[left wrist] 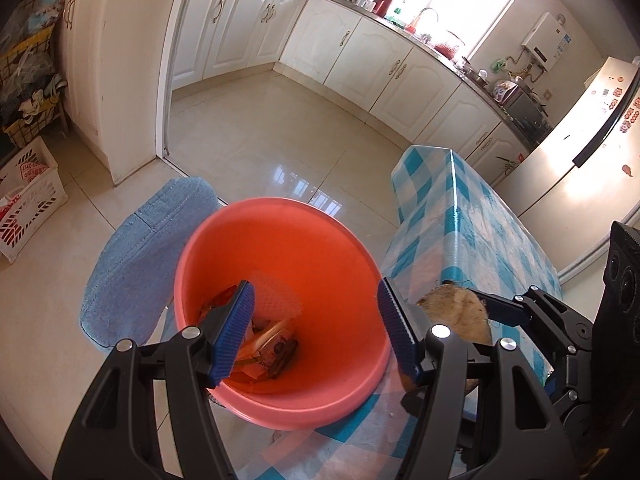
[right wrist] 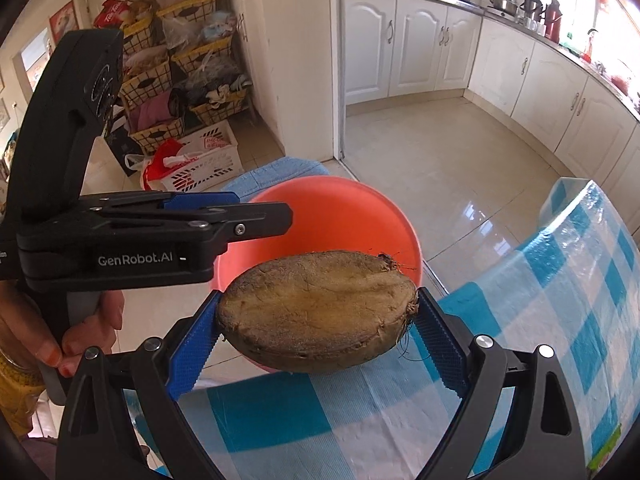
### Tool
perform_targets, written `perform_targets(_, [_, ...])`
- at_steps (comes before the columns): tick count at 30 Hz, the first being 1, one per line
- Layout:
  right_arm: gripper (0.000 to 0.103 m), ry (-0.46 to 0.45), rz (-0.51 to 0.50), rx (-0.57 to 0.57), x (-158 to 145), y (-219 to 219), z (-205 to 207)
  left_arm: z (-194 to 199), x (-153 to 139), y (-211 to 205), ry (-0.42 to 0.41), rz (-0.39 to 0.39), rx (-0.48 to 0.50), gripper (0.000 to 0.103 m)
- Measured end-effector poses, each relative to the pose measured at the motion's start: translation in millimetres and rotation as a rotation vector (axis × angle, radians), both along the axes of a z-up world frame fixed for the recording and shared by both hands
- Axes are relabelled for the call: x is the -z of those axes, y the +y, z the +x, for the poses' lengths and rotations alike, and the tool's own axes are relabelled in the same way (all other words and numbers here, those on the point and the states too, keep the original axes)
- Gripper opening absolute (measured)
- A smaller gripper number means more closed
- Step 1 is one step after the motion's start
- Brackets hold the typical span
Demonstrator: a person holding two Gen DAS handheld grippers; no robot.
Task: Collect trash
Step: 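Carry the foil tray and brown root over the orange bucket, then open both tools over the orange bucket to drop the tray and root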
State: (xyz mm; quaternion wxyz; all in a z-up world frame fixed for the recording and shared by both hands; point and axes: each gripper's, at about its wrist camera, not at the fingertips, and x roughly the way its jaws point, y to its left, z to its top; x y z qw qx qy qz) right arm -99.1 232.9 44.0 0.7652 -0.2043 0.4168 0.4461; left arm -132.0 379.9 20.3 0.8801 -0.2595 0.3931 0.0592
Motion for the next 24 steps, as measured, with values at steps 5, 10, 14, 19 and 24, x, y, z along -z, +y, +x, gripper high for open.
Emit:
perform_targets(5, [0.091,0.005,-0.029,-0.002,9,10,1,5,3,-2,0.014,0.01,-0.006,0.064])
perform_targets(10, [0.092,0.012,-0.032,0.011,11,17,1,4,6,1,0.023,0.009,-0.02,0.064])
perform_targets(14, [0.092,0.013,-0.026,0.016,10,16,1,3,7,3,0.029,0.016,-0.028,0.067])
perform_targets(19, [0.094,0.022,0.012,0.018,5,14,5,2,6,3,0.03,0.025,-0.035,0.073])
perform_targets(24, [0.094,-0.003,0.029,0.057,0,5,5,-2,4,5,0.023,0.033,-0.046,0.074])
